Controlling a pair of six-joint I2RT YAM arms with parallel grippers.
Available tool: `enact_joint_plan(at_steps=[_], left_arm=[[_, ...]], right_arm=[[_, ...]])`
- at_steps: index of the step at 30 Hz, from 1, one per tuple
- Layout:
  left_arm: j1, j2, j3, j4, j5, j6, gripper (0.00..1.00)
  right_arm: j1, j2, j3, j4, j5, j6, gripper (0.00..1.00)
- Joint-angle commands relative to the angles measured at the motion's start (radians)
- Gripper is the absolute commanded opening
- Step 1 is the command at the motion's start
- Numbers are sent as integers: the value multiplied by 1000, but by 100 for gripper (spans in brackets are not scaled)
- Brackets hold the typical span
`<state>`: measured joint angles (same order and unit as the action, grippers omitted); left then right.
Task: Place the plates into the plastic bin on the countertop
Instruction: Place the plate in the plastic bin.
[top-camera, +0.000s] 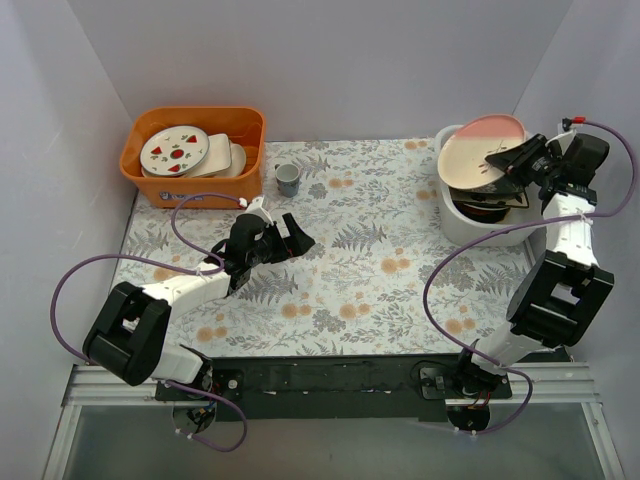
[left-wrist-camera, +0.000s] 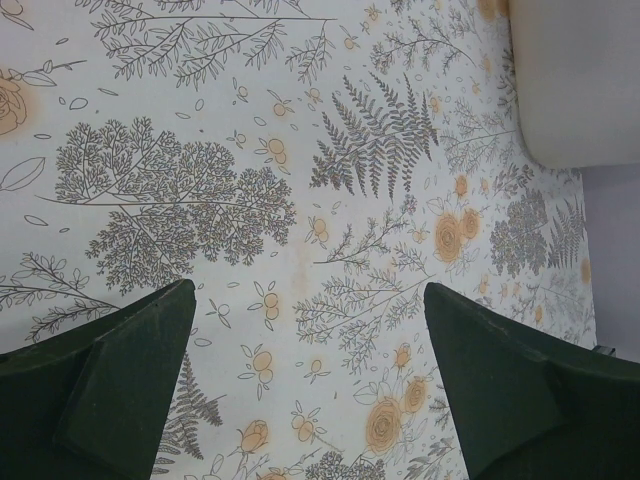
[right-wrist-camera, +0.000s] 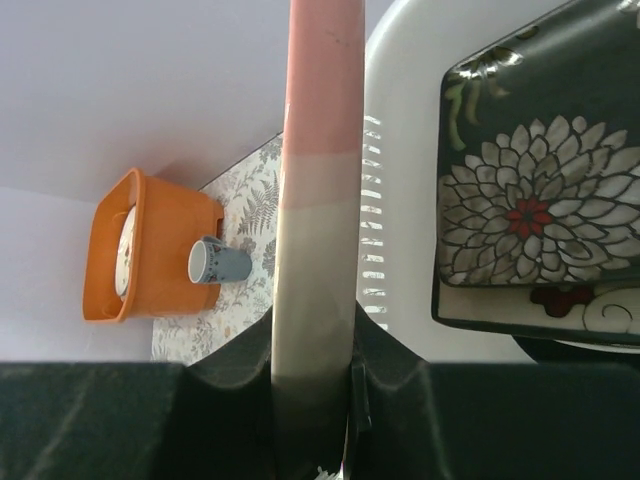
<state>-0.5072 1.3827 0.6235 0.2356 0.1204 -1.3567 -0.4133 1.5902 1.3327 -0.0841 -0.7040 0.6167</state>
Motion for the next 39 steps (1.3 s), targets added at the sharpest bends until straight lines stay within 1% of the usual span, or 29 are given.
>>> enact_joint_plan(at_steps=[1,7,16,23,26,30,32,35,36,38,39], left_arm=[[2,1,32,-5,7,19,98],[2,-5,27,-4,5,22,98],[2,-10,16,7,15,21,98],[2,-10,18,5,15,22,98],[2,-10,18,7,16,18,98],[1,-10,19,8,19,18,98],[1,-10,18,7,16,18,98],[1,-10,16,7,16,18,98],[2,-10,16,8,16,18,98],[2,-4,19,10,19,18,98],[2,-4,21,4,18,19,98]], right_arm=[[-30,-88,-9,181,-35,54,1],[-61,-90,-38,193,-14,58,1],[-96,-93,-136,230,41,52,1],[-97,-18,-165,241,35,49,1],[-97,19,-161,230,31,43,3],[-97,53,-168,210,37,28,11],[-97,65,-182,201,43,12,13],[-97,83,-197,185,49,-3,19],[-96,88,-201,182,49,-11,25],[-96,100,-210,176,69,-14,32],[-97,108,-205,169,70,-20,37]])
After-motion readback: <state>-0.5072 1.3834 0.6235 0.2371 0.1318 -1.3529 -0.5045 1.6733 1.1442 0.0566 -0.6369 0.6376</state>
